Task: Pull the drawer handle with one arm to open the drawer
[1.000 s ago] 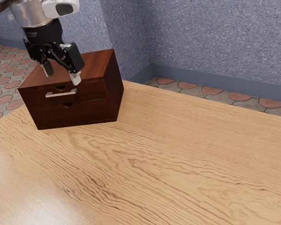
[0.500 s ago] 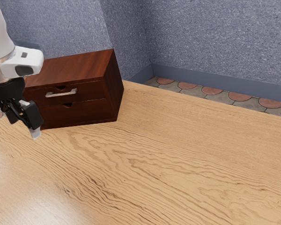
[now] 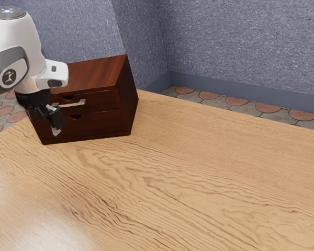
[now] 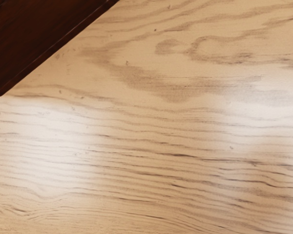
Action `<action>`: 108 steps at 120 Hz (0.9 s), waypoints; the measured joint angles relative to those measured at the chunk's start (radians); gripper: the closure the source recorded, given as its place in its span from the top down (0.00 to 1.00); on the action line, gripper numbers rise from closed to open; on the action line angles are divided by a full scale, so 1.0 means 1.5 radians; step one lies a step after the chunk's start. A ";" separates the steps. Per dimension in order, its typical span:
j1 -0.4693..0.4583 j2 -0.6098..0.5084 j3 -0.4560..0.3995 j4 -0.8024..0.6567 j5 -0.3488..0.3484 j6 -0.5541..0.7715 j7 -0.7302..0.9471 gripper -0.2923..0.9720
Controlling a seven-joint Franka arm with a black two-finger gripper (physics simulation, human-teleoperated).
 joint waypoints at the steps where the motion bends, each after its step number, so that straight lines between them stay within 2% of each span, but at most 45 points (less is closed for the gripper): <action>1: 0.000 0.000 0.001 0.000 0.002 0.002 0.003 0.77; 14: -0.002 -0.009 0.008 0.000 0.015 0.022 0.041 0.77; 29: -0.005 -0.011 0.057 -0.005 0.022 0.060 0.090 0.77; 55: 0.002 0.087 0.130 0.035 0.017 0.142 0.170 0.77; 81: 0.043 0.140 0.139 0.076 0.004 0.193 0.255 0.77; 108: -0.006 0.173 0.139 0.076 -0.028 0.243 0.336 0.77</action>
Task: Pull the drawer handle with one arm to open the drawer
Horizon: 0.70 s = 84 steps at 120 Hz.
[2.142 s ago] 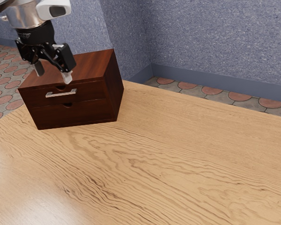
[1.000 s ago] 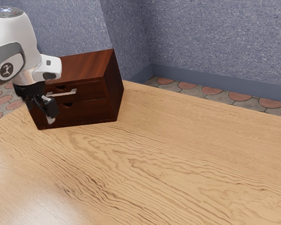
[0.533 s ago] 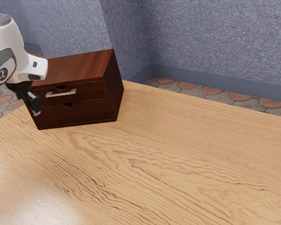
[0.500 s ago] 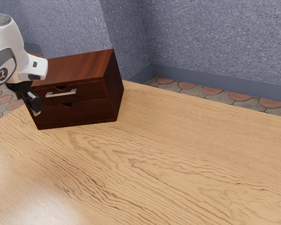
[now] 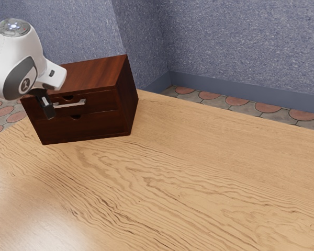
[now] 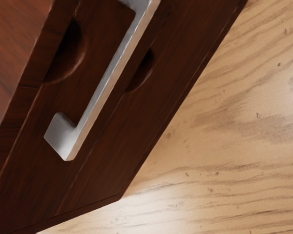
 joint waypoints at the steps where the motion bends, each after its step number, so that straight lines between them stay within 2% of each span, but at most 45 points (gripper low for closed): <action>1: 0.000 0.001 0.000 0.000 -0.003 0.001 0.002 0.77; 25: 0.053 0.015 -0.002 0.011 -0.038 0.020 0.055 0.77; 44: 0.048 0.039 -0.006 0.022 -0.046 0.027 0.097 0.77; 60: 0.075 0.062 -0.009 0.026 -0.070 0.030 0.127 0.77; 84: 0.077 0.077 -0.022 0.040 -0.087 0.038 0.160 0.73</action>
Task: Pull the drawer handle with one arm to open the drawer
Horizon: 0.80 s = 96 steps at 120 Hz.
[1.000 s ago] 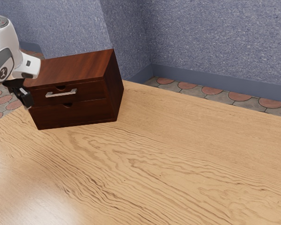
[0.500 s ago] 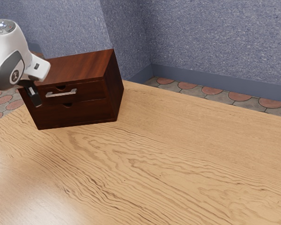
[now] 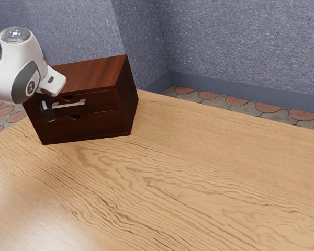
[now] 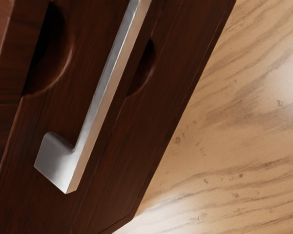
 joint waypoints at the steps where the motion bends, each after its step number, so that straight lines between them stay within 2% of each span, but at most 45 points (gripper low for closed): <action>1: 0.000 0.000 0.000 0.000 -0.001 0.001 0.001 0.73; 30: 0.004 0.034 -0.004 0.034 -0.019 0.015 0.031 0.67; 44: 0.069 0.051 -0.082 0.052 -0.022 0.018 0.044 0.63; 57: 0.086 0.056 -0.109 0.056 -0.022 0.019 0.053 0.60; 96: 0.092 0.078 -0.120 0.074 -0.028 0.020 0.081 0.56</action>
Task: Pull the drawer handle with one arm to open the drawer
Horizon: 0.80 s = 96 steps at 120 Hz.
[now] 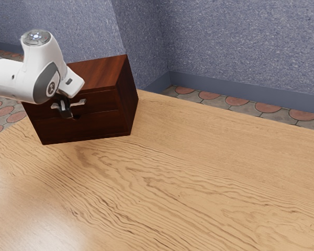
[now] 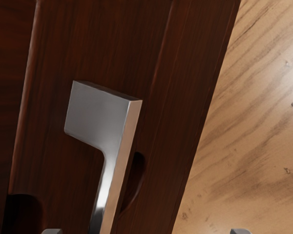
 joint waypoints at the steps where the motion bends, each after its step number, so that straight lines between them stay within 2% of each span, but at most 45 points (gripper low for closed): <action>1: 0.001 0.001 -0.001 0.002 0.000 0.000 0.001 0.55; 34: 0.006 0.024 -0.008 0.012 -0.003 0.001 0.031 0.56; 39: 0.006 0.028 -0.008 0.015 -0.004 0.002 0.034 0.53; 57: 0.008 0.039 -0.021 0.022 -0.010 0.010 0.042 0.70; 66: 0.011 0.034 -0.024 0.019 -0.006 0.011 0.048 0.63; 74: 0.014 0.025 -0.026 0.015 -0.004 0.008 0.053 0.51; 96: 0.018 -0.013 -0.025 -0.011 -0.002 -0.005 0.061 0.52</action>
